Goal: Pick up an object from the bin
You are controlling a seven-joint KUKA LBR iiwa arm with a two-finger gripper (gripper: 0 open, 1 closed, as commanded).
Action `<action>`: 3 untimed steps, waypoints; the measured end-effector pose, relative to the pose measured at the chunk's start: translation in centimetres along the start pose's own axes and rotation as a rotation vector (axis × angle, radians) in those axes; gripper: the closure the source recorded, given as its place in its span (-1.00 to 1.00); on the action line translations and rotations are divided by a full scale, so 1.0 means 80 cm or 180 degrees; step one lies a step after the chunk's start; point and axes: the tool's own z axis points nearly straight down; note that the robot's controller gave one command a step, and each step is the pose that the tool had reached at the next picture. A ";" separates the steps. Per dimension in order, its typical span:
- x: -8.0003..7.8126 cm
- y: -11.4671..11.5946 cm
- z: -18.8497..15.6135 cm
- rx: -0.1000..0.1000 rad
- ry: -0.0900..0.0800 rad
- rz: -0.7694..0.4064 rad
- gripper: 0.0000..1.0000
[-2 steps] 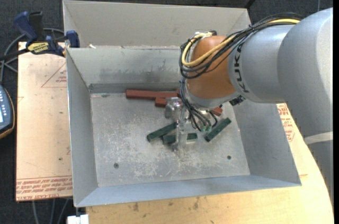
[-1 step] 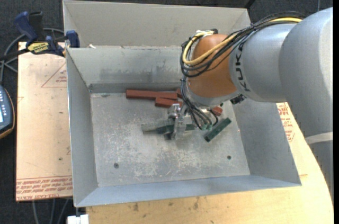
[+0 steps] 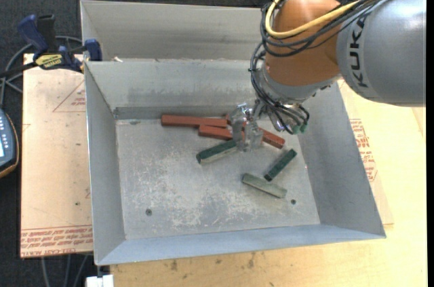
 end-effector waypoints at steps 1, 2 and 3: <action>0.002 0.001 0.004 -0.0007 0.0021 0.0003 -1.00; -0.034 -0.049 0.149 -0.0007 0.0039 0.0393 -1.00; -0.065 -0.004 0.155 -0.0004 0.0002 -0.0175 -1.00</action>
Offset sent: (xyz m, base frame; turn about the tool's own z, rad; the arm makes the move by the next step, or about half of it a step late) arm 0.0000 0.0000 0.0000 0.0000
